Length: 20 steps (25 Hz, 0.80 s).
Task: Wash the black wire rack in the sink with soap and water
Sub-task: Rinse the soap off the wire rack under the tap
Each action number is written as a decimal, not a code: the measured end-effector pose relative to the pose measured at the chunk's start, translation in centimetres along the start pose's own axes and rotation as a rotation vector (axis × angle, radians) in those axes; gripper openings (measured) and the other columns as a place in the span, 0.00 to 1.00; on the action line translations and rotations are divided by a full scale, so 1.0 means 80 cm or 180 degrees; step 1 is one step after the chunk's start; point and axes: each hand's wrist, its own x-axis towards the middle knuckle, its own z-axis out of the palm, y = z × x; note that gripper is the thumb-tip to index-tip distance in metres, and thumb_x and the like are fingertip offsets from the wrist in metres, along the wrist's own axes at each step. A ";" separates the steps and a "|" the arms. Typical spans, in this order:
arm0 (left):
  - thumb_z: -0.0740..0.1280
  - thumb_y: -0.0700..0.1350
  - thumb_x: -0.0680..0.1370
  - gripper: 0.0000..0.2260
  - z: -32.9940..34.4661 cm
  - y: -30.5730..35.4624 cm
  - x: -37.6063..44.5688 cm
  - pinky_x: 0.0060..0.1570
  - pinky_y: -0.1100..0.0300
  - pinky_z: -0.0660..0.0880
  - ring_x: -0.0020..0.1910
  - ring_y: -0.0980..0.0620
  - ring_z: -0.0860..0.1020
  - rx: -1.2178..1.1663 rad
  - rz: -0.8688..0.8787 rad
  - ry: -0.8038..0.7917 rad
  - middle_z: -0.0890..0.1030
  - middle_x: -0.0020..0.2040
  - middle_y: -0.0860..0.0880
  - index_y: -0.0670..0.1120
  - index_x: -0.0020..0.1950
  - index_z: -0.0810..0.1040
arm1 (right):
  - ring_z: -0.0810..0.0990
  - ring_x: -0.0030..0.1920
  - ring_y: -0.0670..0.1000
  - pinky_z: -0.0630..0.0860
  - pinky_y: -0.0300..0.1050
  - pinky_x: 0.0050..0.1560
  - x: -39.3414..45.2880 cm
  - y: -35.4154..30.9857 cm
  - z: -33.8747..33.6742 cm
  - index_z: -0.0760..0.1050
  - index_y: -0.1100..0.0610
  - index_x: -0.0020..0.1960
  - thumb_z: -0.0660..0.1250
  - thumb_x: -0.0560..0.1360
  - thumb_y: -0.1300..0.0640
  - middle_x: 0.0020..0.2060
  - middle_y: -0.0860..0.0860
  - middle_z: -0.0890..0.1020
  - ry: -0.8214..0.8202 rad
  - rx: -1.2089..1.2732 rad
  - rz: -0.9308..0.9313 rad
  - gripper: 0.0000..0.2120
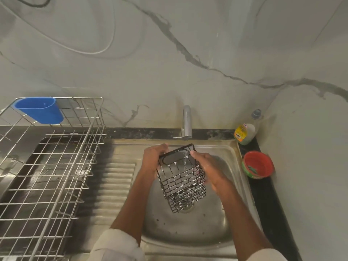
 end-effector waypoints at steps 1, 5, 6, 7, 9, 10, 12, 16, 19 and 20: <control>0.76 0.50 0.79 0.12 0.003 0.003 0.010 0.32 0.58 0.70 0.30 0.50 0.73 -0.0071 0.0006 0.0221 0.78 0.34 0.46 0.43 0.42 0.84 | 0.75 0.65 0.58 0.74 0.60 0.66 0.003 0.002 0.003 0.76 0.56 0.67 0.72 0.76 0.39 0.68 0.57 0.77 0.0028 0.0180 0.0106 0.27; 0.73 0.54 0.81 0.16 0.026 0.014 0.034 0.31 0.57 0.69 0.29 0.50 0.70 0.0101 0.0330 0.0307 0.74 0.36 0.43 0.45 0.39 0.84 | 0.70 0.71 0.67 0.72 0.69 0.65 0.011 0.011 0.002 0.71 0.56 0.74 0.74 0.75 0.40 0.74 0.61 0.71 0.0250 0.0778 0.0533 0.34; 0.72 0.54 0.82 0.17 0.033 0.017 0.036 0.31 0.57 0.71 0.29 0.49 0.71 0.0161 0.0413 0.0228 0.75 0.36 0.42 0.44 0.40 0.84 | 0.71 0.70 0.67 0.72 0.68 0.65 0.011 0.013 0.002 0.72 0.56 0.73 0.75 0.73 0.40 0.72 0.61 0.73 0.0369 0.0873 0.0602 0.34; 0.70 0.54 0.84 0.17 0.041 0.020 0.036 0.32 0.56 0.74 0.31 0.48 0.74 0.0199 0.0482 0.0106 0.76 0.37 0.42 0.43 0.41 0.85 | 0.73 0.68 0.67 0.71 0.69 0.66 0.013 0.017 0.001 0.74 0.55 0.70 0.76 0.72 0.40 0.68 0.61 0.76 0.0485 0.0978 0.0653 0.33; 0.67 0.53 0.86 0.16 0.056 0.026 0.026 0.46 0.51 0.79 0.40 0.47 0.79 0.0415 0.0536 -0.0226 0.82 0.41 0.43 0.43 0.48 0.85 | 0.76 0.63 0.66 0.72 0.68 0.67 0.013 0.023 0.002 0.78 0.54 0.61 0.76 0.71 0.42 0.60 0.58 0.80 0.0799 0.1162 0.0588 0.24; 0.64 0.54 0.87 0.16 0.061 0.024 0.020 0.55 0.49 0.79 0.45 0.48 0.80 0.0579 0.0480 -0.0395 0.84 0.46 0.45 0.44 0.53 0.84 | 0.78 0.60 0.65 0.74 0.67 0.66 0.016 0.026 0.001 0.79 0.53 0.57 0.76 0.71 0.43 0.56 0.56 0.82 0.0966 0.1184 0.0512 0.20; 0.58 0.61 0.87 0.21 0.060 0.013 0.005 0.70 0.47 0.71 0.59 0.50 0.78 0.0801 0.0201 -0.0610 0.83 0.59 0.50 0.48 0.66 0.80 | 0.82 0.56 0.60 0.78 0.64 0.62 0.021 0.029 0.004 0.81 0.53 0.53 0.76 0.68 0.39 0.51 0.54 0.85 0.1204 0.1091 0.0349 0.22; 0.55 0.75 0.80 0.39 0.039 -0.023 -0.005 0.81 0.38 0.61 0.80 0.40 0.68 0.0150 -0.0486 -0.0639 0.71 0.80 0.42 0.49 0.81 0.70 | 0.73 0.38 0.51 0.75 0.44 0.37 0.019 0.021 0.013 0.77 0.60 0.43 0.73 0.77 0.44 0.38 0.53 0.77 0.1420 0.0415 0.0082 0.19; 0.61 0.68 0.83 0.23 0.028 -0.029 -0.015 0.79 0.38 0.66 0.72 0.41 0.76 -0.0337 -0.0549 -0.0414 0.77 0.75 0.42 0.52 0.67 0.79 | 0.72 0.35 0.49 0.65 0.40 0.27 0.013 0.026 0.021 0.77 0.63 0.46 0.74 0.75 0.42 0.42 0.57 0.79 0.1554 -0.0068 -0.0089 0.22; 0.61 0.66 0.84 0.19 0.028 -0.031 -0.016 0.78 0.38 0.67 0.69 0.42 0.78 -0.0389 -0.0552 -0.0468 0.81 0.71 0.42 0.53 0.62 0.81 | 0.72 0.35 0.49 0.66 0.42 0.29 0.014 0.030 0.020 0.76 0.63 0.45 0.74 0.74 0.43 0.42 0.58 0.79 0.1551 -0.0024 -0.0101 0.22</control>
